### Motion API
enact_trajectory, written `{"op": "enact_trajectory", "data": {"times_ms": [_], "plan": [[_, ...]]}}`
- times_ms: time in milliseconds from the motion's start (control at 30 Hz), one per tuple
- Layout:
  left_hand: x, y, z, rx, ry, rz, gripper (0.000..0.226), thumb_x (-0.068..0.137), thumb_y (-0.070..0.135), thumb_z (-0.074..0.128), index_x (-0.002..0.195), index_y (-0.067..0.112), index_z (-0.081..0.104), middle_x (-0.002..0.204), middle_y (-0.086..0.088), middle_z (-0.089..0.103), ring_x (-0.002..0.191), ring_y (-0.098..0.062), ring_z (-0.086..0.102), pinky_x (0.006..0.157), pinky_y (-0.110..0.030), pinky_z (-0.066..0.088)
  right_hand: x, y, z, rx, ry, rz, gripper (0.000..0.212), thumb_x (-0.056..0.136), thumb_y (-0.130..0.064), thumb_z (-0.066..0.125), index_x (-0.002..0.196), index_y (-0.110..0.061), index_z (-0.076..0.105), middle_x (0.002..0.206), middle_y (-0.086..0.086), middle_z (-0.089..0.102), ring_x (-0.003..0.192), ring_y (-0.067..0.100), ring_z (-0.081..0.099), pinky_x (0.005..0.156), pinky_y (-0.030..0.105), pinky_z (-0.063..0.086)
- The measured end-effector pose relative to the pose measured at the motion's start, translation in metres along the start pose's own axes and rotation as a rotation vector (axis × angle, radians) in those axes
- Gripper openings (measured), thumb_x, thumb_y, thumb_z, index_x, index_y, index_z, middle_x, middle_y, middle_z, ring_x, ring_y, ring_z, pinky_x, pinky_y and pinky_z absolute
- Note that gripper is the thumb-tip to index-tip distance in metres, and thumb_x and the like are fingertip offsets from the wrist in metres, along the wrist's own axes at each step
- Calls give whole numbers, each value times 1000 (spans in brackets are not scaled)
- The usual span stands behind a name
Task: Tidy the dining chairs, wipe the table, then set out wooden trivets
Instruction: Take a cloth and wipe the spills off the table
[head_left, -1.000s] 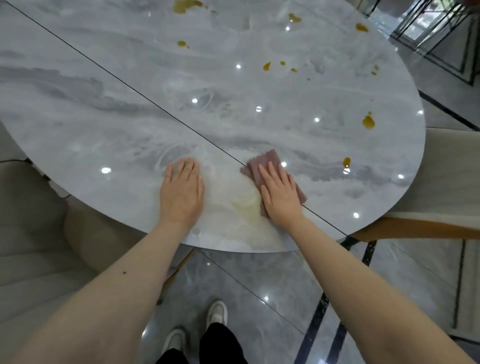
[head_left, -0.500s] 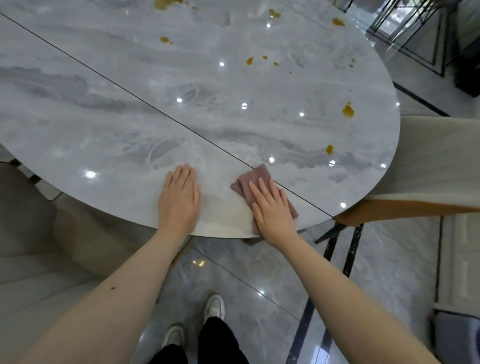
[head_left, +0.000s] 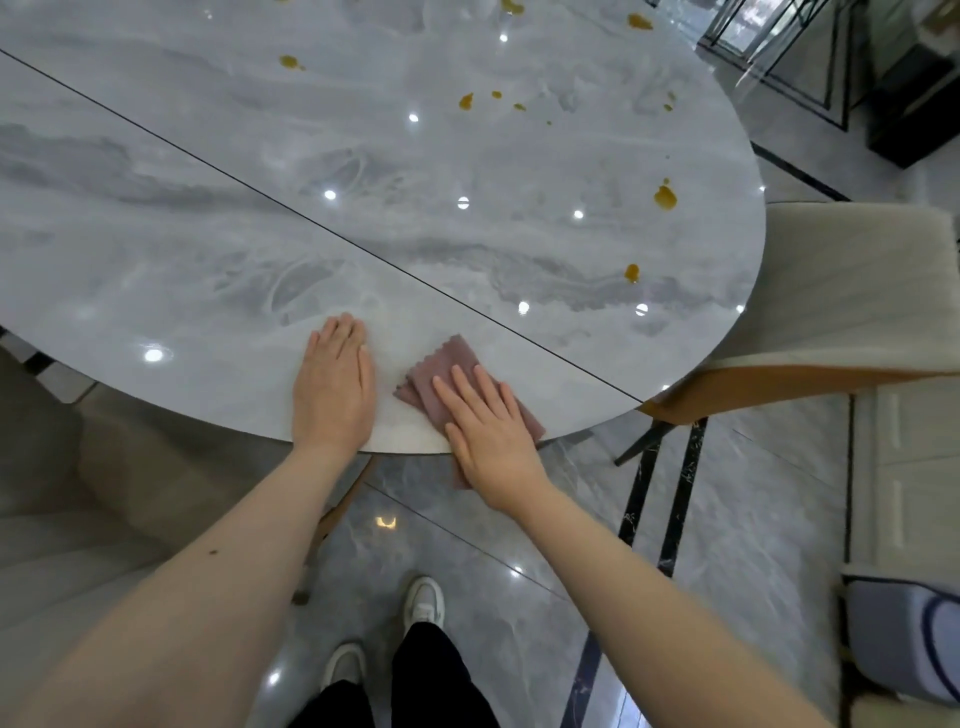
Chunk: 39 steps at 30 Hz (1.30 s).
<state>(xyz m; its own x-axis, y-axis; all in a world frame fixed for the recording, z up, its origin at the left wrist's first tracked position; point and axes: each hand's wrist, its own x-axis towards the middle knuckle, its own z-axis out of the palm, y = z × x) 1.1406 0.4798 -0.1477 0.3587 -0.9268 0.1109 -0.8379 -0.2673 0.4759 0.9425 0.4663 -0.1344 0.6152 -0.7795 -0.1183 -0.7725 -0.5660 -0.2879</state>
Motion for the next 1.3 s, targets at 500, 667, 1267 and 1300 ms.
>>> {"op": "enact_trajectory", "data": {"times_ms": [500, 667, 1267, 1300], "plan": [[-23, -41, -20, -113, 45, -73, 48, 103, 19, 20, 142, -5, 34, 151, -17, 31, 143, -25, 22, 119, -32, 3, 39, -34, 9, 12, 99, 213, 54, 102, -28, 28, 153, -21, 12, 160, 2, 8, 148, 22, -1, 119, 40, -3], [-23, -41, -26, -177, 32, -73, 45, 104, 15, 23, 142, -5, 33, 152, -17, 29, 144, -24, 20, 118, -29, 1, 19, -56, 20, 72, 74, -35, 51, 102, -26, 32, 151, -21, 20, 159, 1, 17, 148, 20, 4, 120, 40, 0], [-42, 54, -27, -441, -131, 77, 33, 99, 20, 44, 120, 2, 61, 121, -13, 62, 110, -25, 57, 93, -26, 39, -40, -11, -48, 1462, 143, 516, 34, 96, -1, 49, 129, -4, 44, 114, 7, 58, 93, 10, 61, 74, 16, 53], [-40, 61, -30, -491, -163, 56, 29, 98, 19, 46, 117, 4, 63, 115, -11, 64, 100, -22, 58, 84, -22, 40, -38, -10, -50, 1569, 161, 573, 32, 96, -1, 48, 128, -3, 45, 111, 9, 59, 90, 13, 62, 69, 18, 54]]}}
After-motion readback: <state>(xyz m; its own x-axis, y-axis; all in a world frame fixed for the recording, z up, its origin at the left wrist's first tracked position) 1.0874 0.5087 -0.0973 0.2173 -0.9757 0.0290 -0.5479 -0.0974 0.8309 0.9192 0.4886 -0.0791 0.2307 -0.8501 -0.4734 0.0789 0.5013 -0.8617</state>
